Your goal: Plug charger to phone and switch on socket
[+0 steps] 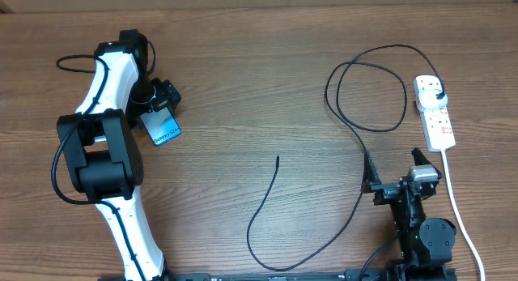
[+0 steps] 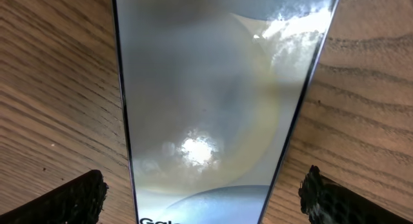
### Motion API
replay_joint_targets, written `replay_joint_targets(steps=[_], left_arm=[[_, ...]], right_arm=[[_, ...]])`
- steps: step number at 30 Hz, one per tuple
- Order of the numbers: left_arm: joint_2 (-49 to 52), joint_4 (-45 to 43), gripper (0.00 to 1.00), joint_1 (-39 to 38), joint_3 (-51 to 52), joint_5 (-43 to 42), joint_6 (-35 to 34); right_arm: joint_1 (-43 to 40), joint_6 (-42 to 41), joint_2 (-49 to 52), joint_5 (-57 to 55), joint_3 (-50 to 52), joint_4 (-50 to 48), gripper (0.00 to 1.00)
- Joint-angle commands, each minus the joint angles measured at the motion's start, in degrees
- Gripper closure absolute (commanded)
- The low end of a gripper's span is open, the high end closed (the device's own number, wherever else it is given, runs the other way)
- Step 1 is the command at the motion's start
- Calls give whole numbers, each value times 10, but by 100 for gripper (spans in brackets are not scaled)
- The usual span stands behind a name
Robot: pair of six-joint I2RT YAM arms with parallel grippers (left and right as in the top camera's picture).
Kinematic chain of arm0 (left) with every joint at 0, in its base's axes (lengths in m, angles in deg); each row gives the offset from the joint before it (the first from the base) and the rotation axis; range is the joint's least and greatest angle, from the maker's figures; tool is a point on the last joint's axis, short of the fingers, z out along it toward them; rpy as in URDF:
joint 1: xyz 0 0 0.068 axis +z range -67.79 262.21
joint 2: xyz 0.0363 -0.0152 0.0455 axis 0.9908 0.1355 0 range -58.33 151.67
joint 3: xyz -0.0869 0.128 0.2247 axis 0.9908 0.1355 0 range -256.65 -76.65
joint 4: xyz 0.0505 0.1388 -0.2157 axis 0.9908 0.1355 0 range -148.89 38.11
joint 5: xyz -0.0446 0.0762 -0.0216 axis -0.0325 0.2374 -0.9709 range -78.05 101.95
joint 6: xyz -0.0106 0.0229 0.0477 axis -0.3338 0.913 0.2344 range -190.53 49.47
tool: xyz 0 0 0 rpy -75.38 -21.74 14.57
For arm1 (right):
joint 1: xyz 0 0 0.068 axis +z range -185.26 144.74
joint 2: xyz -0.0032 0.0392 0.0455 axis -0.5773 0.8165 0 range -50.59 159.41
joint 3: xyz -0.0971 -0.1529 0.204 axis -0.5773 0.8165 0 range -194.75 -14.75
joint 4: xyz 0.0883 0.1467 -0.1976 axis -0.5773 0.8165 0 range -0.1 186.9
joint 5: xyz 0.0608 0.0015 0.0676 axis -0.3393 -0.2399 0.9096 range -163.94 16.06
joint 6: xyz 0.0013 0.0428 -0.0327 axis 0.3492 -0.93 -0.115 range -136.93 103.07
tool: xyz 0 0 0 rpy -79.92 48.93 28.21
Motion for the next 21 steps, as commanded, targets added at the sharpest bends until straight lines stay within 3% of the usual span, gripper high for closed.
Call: replay_joint_targets(steps=[1,21], left_arm=[[10,0,0,0,-9,16,14],[17,-7,0,-1,-8,34,22]], right_arm=[[3,3,-6,-7,6,-3,0],[3,3,-6,-7,6,-3,0]])
